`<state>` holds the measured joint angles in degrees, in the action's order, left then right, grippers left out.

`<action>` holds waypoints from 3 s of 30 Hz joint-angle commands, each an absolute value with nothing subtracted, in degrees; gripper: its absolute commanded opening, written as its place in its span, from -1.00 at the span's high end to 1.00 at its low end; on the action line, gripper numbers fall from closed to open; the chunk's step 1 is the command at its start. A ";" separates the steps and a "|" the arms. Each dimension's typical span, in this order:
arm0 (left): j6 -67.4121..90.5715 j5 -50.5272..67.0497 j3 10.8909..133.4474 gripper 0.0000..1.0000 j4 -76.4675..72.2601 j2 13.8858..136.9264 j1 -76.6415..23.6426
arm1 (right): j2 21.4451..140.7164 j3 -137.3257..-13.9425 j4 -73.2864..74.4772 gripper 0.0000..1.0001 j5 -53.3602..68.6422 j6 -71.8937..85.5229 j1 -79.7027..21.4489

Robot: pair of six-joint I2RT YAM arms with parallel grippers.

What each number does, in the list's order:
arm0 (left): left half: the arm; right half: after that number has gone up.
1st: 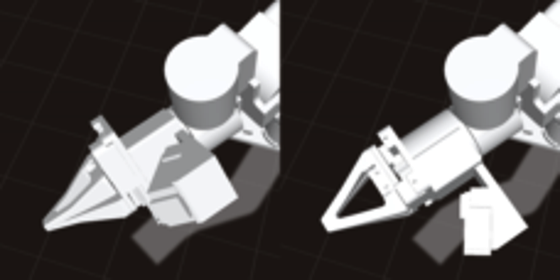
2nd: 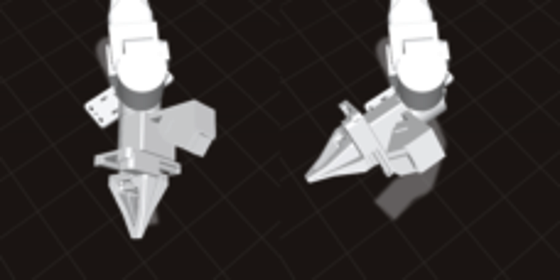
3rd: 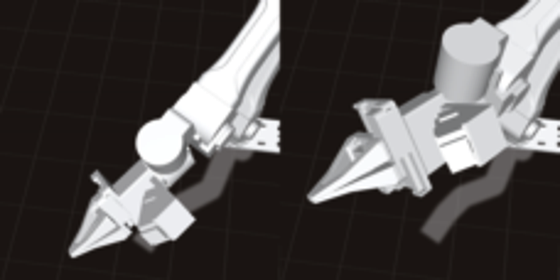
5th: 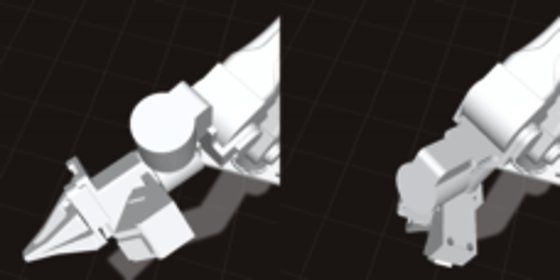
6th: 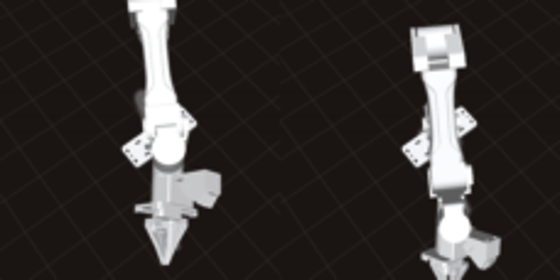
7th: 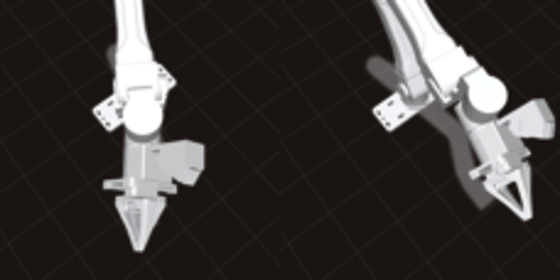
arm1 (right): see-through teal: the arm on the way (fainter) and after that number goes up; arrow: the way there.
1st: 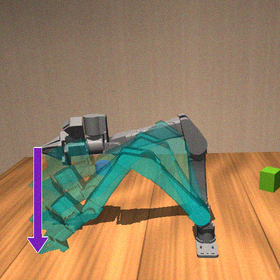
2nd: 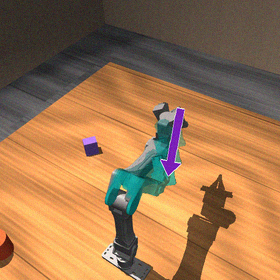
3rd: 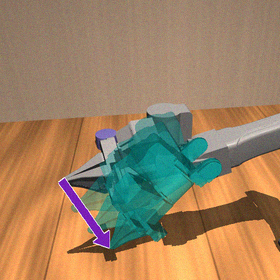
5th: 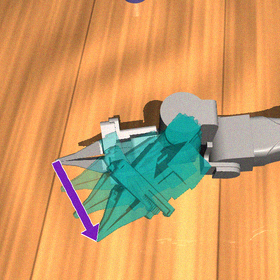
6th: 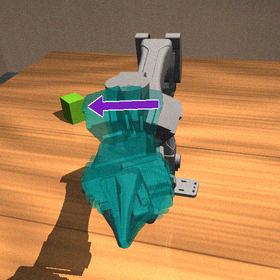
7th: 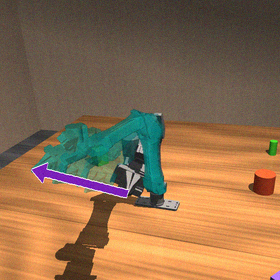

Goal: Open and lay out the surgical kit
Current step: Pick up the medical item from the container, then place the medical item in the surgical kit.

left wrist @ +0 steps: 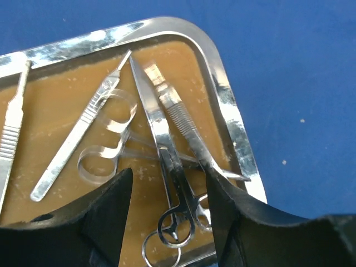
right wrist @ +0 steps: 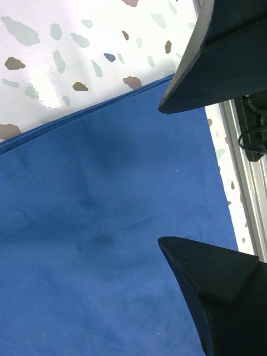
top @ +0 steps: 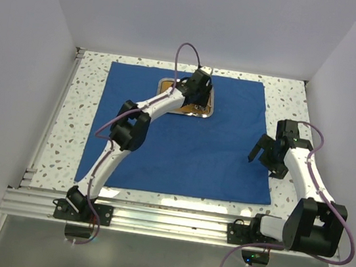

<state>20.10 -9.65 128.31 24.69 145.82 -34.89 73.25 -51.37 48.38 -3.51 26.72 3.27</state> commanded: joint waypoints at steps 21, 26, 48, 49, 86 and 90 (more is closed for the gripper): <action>25.05 -8.70 132.36 1.00 25.49 152.40 -33.49 | 76.99 -52.21 46.67 -0.93 -3.78 24.35 3.08; 24.00 -9.23 132.89 1.00 25.40 149.68 -33.40 | 77.34 -52.21 46.50 -0.92 -4.04 24.26 3.08; 23.73 -7.65 118.13 1.00 34.18 127.55 -33.05 | 78.13 -54.84 43.60 -0.90 -1.59 27.59 3.08; 24.08 -7.73 115.17 1.00 34.62 126.22 -33.05 | 78.05 -55.45 43.33 -0.90 -0.97 27.86 3.08; 29.26 -7.04 39.55 0.89 26.63 68.81 -26.46 | 99.93 -89.82 36.74 -0.89 3.25 33.84 -8.00; 31.11 -6.94 38.67 0.83 27.07 71.19 -24.88 | 101.86 -92.10 36.74 -0.89 4.13 33.66 -8.00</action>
<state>29.52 -8.12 39.57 29.43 69.82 -26.44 100.57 -88.42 36.97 2.63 33.89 -8.08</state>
